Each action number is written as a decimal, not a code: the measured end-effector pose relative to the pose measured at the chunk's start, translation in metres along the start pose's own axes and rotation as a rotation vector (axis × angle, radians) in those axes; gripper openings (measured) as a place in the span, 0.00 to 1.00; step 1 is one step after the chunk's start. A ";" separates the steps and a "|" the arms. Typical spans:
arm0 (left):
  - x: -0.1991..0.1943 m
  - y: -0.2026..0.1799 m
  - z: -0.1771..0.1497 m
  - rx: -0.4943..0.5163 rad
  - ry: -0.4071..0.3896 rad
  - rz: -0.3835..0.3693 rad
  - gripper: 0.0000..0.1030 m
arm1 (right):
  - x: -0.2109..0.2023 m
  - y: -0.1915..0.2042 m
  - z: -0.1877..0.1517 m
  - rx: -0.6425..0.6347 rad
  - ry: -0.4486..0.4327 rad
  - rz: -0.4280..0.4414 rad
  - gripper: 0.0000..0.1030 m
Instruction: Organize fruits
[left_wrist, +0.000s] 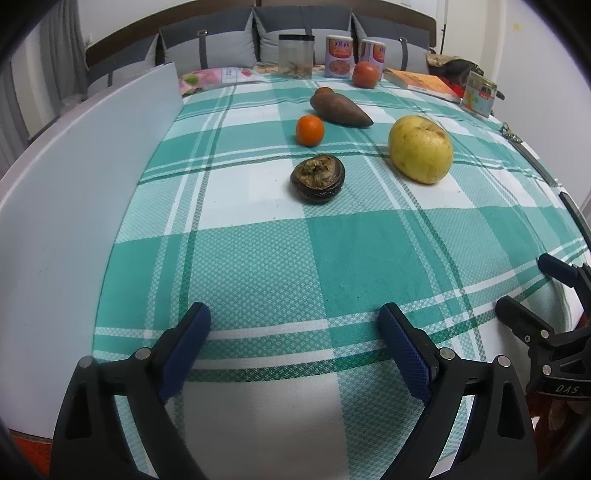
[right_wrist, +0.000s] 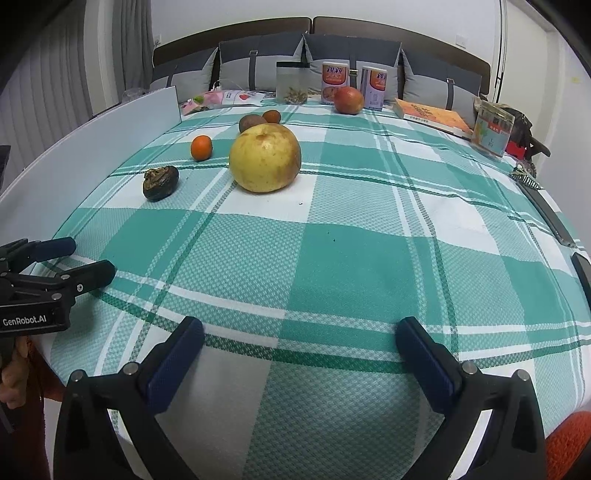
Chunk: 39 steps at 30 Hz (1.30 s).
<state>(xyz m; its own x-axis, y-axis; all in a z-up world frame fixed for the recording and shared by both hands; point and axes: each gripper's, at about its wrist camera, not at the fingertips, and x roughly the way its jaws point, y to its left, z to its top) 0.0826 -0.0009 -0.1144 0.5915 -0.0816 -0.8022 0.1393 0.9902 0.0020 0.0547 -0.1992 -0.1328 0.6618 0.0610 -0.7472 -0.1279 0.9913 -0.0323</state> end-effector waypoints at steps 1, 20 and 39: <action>0.000 0.000 0.000 0.000 0.000 0.000 0.91 | 0.000 0.000 0.000 0.000 0.000 0.000 1.00; 0.000 0.004 0.004 0.020 0.031 -0.031 0.91 | 0.000 0.000 0.001 0.002 -0.002 -0.001 1.00; 0.054 0.007 0.082 -0.103 0.040 -0.038 0.83 | 0.001 0.000 0.001 -0.004 0.005 0.006 1.00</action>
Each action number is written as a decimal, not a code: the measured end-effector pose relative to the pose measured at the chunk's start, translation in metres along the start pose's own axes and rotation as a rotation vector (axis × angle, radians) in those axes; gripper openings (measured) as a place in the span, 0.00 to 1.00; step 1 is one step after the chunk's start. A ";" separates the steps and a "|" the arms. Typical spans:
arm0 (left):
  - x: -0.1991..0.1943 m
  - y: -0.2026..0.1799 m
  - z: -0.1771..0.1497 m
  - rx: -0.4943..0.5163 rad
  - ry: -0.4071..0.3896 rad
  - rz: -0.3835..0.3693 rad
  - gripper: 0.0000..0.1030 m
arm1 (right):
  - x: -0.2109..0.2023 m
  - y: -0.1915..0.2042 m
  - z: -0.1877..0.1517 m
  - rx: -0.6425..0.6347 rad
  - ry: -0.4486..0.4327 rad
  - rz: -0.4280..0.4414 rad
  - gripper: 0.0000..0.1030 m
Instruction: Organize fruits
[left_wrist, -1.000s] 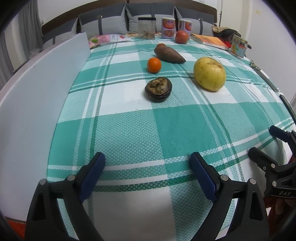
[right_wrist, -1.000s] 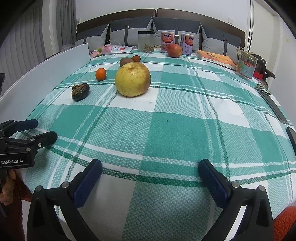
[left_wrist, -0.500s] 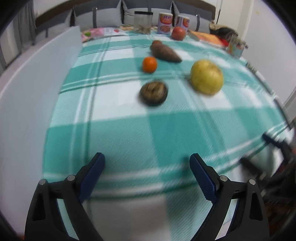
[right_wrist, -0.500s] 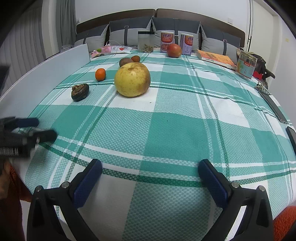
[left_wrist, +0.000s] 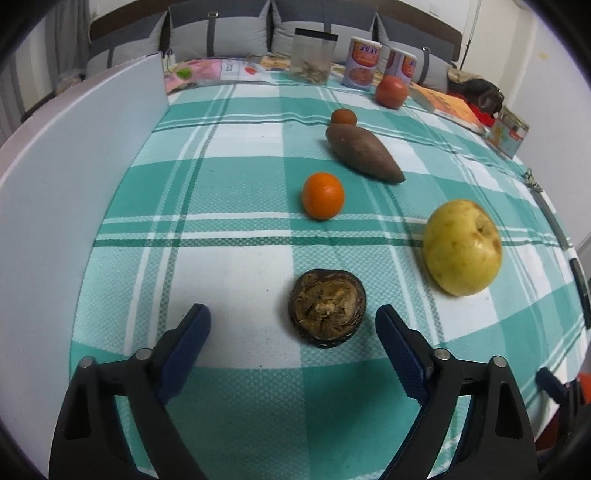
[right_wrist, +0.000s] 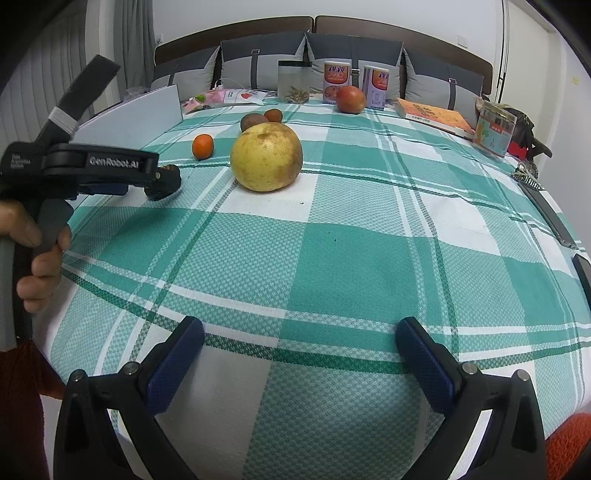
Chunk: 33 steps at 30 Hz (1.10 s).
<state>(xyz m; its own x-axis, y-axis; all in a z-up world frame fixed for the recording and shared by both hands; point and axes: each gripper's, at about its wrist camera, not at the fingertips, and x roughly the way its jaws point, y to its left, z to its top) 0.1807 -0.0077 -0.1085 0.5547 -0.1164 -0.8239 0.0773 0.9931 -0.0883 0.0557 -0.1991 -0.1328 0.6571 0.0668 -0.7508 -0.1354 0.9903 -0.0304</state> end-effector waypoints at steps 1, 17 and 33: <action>0.000 -0.002 -0.002 0.021 -0.009 0.025 0.77 | 0.000 0.000 0.000 0.000 0.000 0.000 1.00; -0.011 0.028 -0.008 0.033 -0.031 0.039 0.44 | -0.001 0.000 0.000 0.001 -0.001 0.001 1.00; -0.008 0.037 -0.017 0.010 -0.076 0.095 0.82 | -0.004 -0.039 0.046 0.201 0.018 0.136 1.00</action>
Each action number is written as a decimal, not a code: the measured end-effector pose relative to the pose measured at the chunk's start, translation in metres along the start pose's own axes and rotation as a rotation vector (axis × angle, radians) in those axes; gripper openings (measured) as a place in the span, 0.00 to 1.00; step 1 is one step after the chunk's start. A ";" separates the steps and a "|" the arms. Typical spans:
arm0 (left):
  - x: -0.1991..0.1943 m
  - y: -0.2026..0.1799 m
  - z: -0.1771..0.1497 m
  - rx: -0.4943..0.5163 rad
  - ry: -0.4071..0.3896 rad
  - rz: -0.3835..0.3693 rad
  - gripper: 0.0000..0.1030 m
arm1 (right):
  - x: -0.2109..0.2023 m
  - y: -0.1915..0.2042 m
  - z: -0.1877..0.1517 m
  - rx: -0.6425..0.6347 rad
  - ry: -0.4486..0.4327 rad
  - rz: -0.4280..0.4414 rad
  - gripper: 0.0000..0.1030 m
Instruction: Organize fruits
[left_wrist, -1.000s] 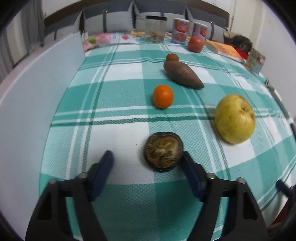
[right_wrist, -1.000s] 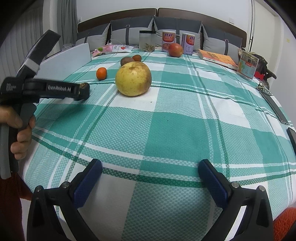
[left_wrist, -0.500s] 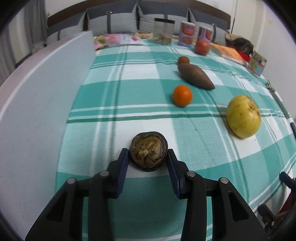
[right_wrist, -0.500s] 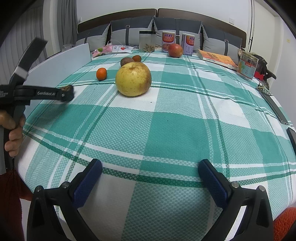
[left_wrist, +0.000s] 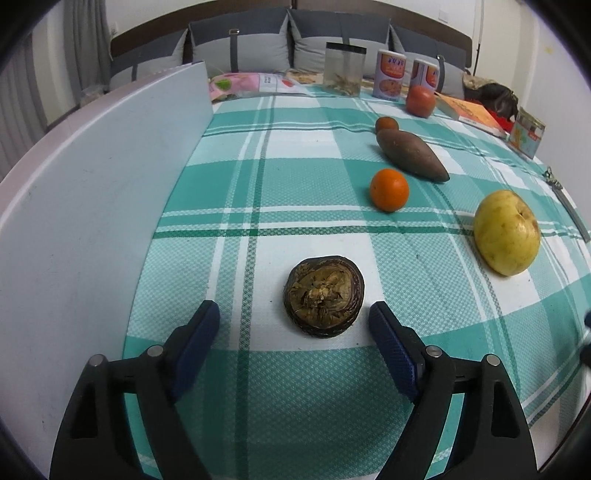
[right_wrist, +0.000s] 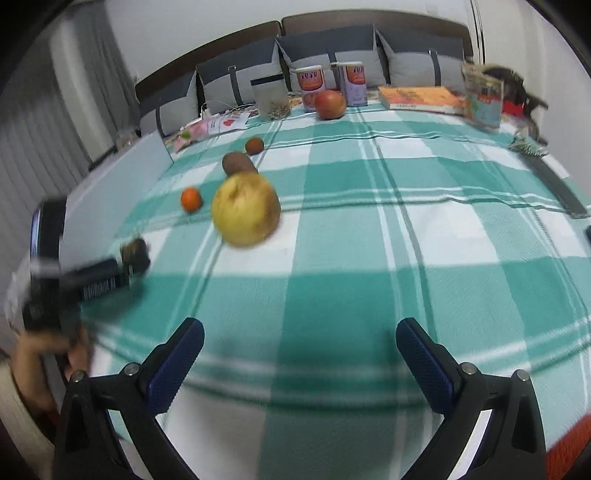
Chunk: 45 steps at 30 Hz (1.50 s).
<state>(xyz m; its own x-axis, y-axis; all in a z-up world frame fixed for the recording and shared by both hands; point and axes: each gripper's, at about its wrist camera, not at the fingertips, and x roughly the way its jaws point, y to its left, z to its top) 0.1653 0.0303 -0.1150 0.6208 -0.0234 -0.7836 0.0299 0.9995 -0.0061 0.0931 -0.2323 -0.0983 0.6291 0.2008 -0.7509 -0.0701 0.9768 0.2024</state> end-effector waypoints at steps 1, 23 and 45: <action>0.000 0.000 0.000 0.000 0.000 0.000 0.82 | 0.005 0.000 0.010 0.002 0.009 0.012 0.99; 0.000 0.000 0.000 -0.001 -0.001 -0.003 0.82 | 0.215 0.088 0.203 -0.259 0.441 0.069 0.39; -0.008 0.012 0.004 -0.004 0.062 -0.113 0.84 | 0.050 -0.058 0.061 0.038 0.277 0.149 0.75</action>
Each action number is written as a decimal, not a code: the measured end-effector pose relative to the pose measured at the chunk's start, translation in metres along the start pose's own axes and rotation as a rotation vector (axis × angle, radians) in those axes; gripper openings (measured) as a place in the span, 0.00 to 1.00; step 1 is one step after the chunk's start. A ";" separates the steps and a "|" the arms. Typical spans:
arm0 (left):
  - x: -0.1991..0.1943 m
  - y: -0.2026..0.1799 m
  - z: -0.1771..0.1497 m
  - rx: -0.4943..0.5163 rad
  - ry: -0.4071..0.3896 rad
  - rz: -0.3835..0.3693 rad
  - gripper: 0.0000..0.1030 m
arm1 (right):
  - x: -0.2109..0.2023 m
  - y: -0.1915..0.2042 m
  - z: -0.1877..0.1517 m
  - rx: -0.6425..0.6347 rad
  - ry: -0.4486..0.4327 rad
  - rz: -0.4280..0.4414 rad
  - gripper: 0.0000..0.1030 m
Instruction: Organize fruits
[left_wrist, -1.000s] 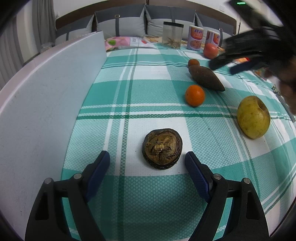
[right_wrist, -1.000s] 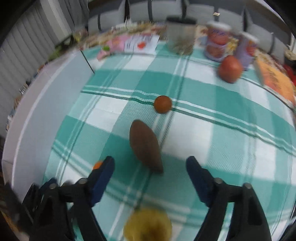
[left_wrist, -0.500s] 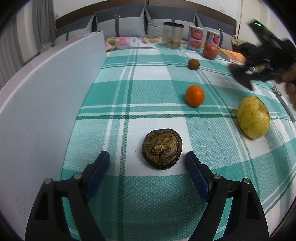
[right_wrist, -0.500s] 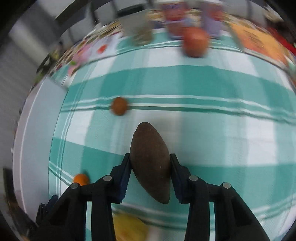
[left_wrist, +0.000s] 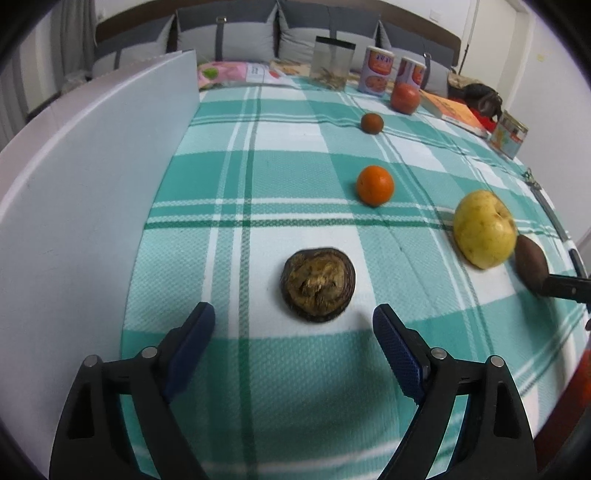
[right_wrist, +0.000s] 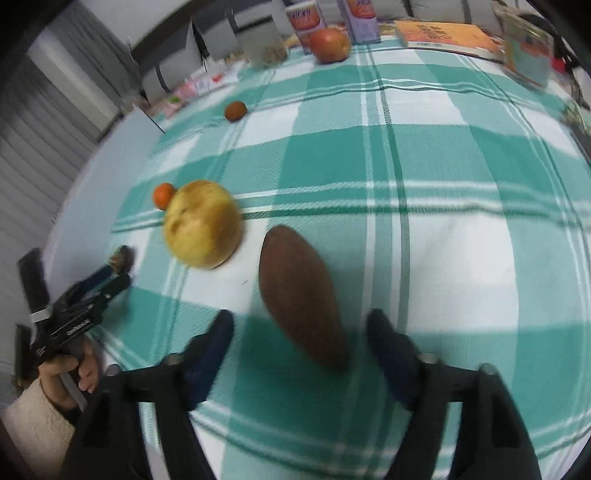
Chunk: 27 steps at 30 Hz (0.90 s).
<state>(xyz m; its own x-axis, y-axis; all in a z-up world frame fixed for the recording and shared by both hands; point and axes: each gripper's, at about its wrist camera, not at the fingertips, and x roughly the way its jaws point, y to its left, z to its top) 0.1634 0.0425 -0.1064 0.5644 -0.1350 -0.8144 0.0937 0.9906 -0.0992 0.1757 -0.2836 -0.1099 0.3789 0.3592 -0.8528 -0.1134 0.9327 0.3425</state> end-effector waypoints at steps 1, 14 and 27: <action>-0.002 -0.001 0.000 0.012 -0.001 0.002 0.84 | -0.003 -0.002 -0.004 0.007 -0.006 0.004 0.75; 0.013 -0.023 0.021 0.027 0.074 0.049 0.40 | 0.013 0.015 0.048 -0.087 0.157 -0.114 0.60; -0.096 -0.010 0.008 -0.129 0.032 -0.226 0.40 | -0.050 -0.006 0.033 0.160 0.038 0.147 0.38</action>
<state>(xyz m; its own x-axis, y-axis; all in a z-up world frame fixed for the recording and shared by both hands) 0.1144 0.0458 -0.0225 0.5145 -0.3544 -0.7808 0.1081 0.9301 -0.3510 0.1875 -0.3078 -0.0568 0.3339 0.4945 -0.8025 -0.0165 0.8543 0.5195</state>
